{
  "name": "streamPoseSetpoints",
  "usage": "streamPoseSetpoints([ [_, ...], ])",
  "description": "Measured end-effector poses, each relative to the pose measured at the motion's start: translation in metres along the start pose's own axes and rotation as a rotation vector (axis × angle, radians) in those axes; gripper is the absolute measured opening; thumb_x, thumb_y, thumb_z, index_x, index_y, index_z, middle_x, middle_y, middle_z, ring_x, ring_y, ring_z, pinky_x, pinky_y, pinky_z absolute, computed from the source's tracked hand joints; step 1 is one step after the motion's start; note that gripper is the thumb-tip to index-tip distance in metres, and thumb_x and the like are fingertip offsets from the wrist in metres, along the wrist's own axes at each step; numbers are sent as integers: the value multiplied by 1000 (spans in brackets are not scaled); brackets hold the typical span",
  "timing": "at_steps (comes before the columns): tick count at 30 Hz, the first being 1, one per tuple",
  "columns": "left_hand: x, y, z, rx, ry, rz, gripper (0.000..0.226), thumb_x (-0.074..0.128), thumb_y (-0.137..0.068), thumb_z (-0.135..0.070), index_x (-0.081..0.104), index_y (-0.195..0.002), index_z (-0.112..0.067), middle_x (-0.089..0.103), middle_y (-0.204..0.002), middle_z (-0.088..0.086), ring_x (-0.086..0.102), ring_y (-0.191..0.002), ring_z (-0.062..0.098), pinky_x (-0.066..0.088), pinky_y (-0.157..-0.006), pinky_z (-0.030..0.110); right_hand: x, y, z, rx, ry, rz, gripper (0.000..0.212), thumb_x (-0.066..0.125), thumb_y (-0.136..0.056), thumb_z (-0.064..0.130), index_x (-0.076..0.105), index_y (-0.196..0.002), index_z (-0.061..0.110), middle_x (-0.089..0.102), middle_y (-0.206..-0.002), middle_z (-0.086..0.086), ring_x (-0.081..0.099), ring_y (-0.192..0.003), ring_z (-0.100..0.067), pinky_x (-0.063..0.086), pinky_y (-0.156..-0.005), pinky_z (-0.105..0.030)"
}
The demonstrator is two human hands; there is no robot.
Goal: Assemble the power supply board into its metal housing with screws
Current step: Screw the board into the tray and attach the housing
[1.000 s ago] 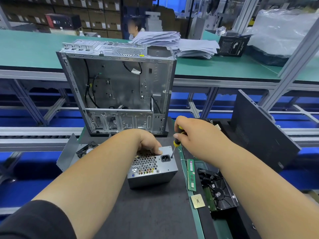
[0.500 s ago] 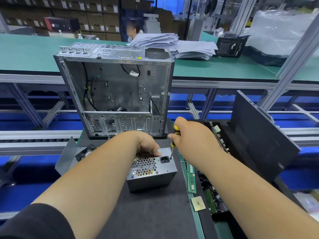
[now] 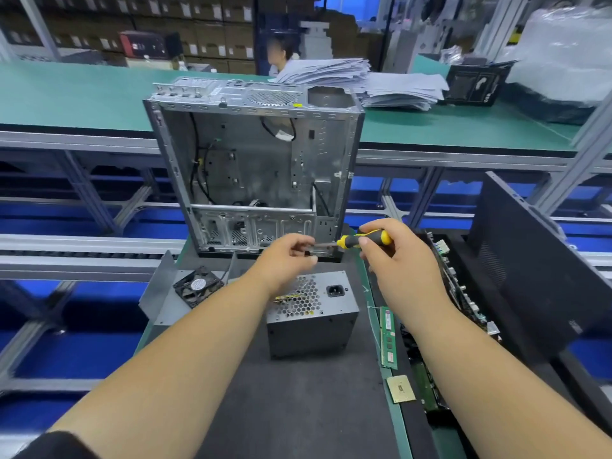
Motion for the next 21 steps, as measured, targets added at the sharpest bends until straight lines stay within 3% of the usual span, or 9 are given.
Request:
streamPoseSetpoints([
  [4, -53, 30, 7, 17, 11, -283, 27, 67, -89, -13, 65, -113, -26, 63, -106, -6, 60, -95, 7, 44, -84, 15, 23, 0, 4, 62, -197, 47, 13, 57, -96, 26, 63, -96, 37, 71, -82, 11, 63, -71, -5, 56, -72, -34],
  [8, -103, 75, 38, -110, 55, -456, 21, 63, -91, -13, 69, -101, -30, 64, -92, -7, 60, -78, 2, 44, -65, 13, 54, 3, 8, 90, -280, 110, 14, 55, -95, 25, 65, -95, 36, 72, -80, 11, 60, -63, -3, 55, -65, -32],
  [10, -120, 97, 56, -176, 45, -518, 19, 63, -91, -13, 70, -98, -29, 66, -93, -3, 62, -85, 10, 47, -74, 19, 69, 6, 11, 105, -322, 142, 14, 55, -95, 25, 65, -94, 35, 72, -79, 11, 61, -64, -4, 51, -63, -29],
  [13, -134, 124, 77, -261, 38, -575, 17, 64, -91, -14, 69, -93, -30, 68, -100, 1, 63, -94, 17, 49, -89, 32, 87, 9, 14, 130, -376, 193, 13, 56, -95, 25, 66, -94, 34, 72, -79, 8, 61, -65, -7, 54, -68, -35],
  [18, -137, 152, 107, -379, -42, -592, 5, 70, -86, -29, 70, -89, -33, 70, -96, -3, 66, -91, 15, 50, -76, 27, 105, 11, 18, 136, -431, 227, 15, 55, -95, 25, 66, -94, 35, 72, -79, 8, 59, -61, -2, 47, -61, -22],
  [21, -135, 159, 124, -456, -154, -573, 3, 71, -85, -30, 69, -87, -30, 68, -89, -5, 62, -79, 12, 46, -68, 26, 112, 14, 17, 150, -432, 244, 15, 56, -95, 25, 66, -93, 36, 72, -79, 8, 58, -59, -2, 46, -57, -17],
])
Point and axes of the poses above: each hand's wrist, its own y-axis away from the middle knuckle, its own x-axis out of the palm, z = x × y, the point moved 2 cm from there along -y, towards the middle knuckle
